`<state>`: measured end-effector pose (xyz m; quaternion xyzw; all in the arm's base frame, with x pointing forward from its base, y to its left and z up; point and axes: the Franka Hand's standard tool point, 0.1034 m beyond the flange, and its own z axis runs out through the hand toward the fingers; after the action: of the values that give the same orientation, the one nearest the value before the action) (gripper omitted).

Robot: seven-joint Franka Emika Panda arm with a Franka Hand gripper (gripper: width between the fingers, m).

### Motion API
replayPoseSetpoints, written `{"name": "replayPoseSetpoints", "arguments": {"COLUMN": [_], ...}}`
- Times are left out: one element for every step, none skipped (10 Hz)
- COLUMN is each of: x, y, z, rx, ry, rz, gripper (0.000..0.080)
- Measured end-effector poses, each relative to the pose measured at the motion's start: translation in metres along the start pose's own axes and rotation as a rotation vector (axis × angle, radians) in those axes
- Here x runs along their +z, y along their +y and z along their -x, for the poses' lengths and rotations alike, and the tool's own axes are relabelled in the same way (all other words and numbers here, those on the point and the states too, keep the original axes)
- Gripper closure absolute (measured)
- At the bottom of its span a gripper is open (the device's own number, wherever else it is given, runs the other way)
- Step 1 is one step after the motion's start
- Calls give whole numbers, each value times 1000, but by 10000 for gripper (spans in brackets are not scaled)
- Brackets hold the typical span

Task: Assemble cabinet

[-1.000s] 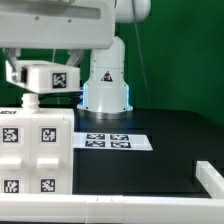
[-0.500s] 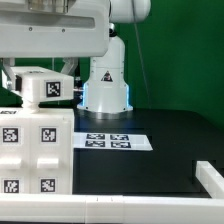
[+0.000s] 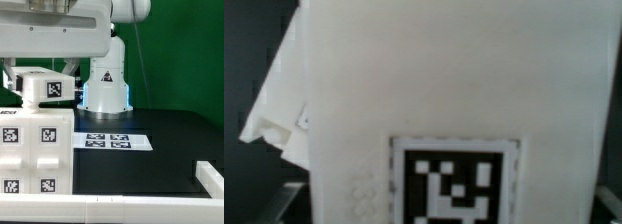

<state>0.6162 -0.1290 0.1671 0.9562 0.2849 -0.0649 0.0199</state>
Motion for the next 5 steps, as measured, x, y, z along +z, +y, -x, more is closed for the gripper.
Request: {"name": "replayPoseSetpoints", "arguments": {"x": [0, 0, 0, 0, 1], "y": [1, 1, 1, 1, 1], "z": [1, 1, 1, 1, 1], "rx": [1, 2, 2, 2, 2], "ry": [0, 0, 0, 0, -1], "rz": [0, 0, 0, 0, 0], "gripper": [239, 239, 239, 239, 239]}}
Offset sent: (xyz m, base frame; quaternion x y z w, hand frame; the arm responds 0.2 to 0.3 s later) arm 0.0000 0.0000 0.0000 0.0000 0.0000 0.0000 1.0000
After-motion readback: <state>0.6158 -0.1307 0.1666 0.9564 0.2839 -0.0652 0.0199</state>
